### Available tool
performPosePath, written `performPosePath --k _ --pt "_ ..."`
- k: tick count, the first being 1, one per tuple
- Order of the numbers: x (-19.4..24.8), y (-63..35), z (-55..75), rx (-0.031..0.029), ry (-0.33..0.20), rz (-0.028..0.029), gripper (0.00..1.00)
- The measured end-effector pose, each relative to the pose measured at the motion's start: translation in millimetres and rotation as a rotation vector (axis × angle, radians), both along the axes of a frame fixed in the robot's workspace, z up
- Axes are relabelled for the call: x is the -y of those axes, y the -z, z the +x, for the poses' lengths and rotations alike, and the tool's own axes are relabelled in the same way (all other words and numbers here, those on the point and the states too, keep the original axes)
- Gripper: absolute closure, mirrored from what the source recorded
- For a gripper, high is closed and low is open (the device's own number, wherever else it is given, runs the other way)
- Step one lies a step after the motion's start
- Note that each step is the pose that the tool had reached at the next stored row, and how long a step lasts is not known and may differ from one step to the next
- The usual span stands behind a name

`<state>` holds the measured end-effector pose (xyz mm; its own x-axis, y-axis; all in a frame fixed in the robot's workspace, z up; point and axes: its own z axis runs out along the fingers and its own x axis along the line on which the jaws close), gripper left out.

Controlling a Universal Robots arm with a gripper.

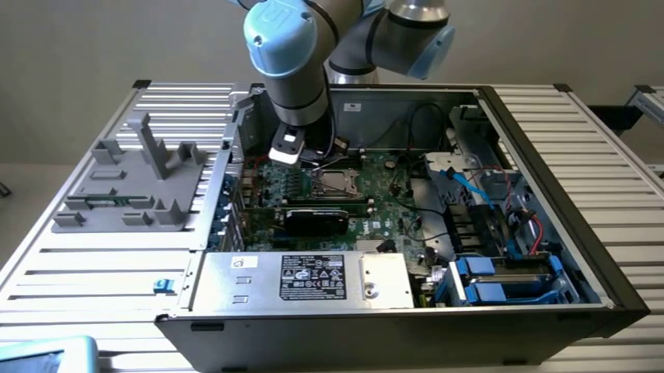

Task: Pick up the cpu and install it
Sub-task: 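Install the first cpu locking lever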

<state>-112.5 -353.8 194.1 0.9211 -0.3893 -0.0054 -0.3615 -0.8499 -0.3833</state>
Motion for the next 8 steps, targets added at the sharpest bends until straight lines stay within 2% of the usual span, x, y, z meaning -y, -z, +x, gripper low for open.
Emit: performPosePath --k 8 --pt "0.3 0.2 1.1 0.0 0.001 0.0 0.88"
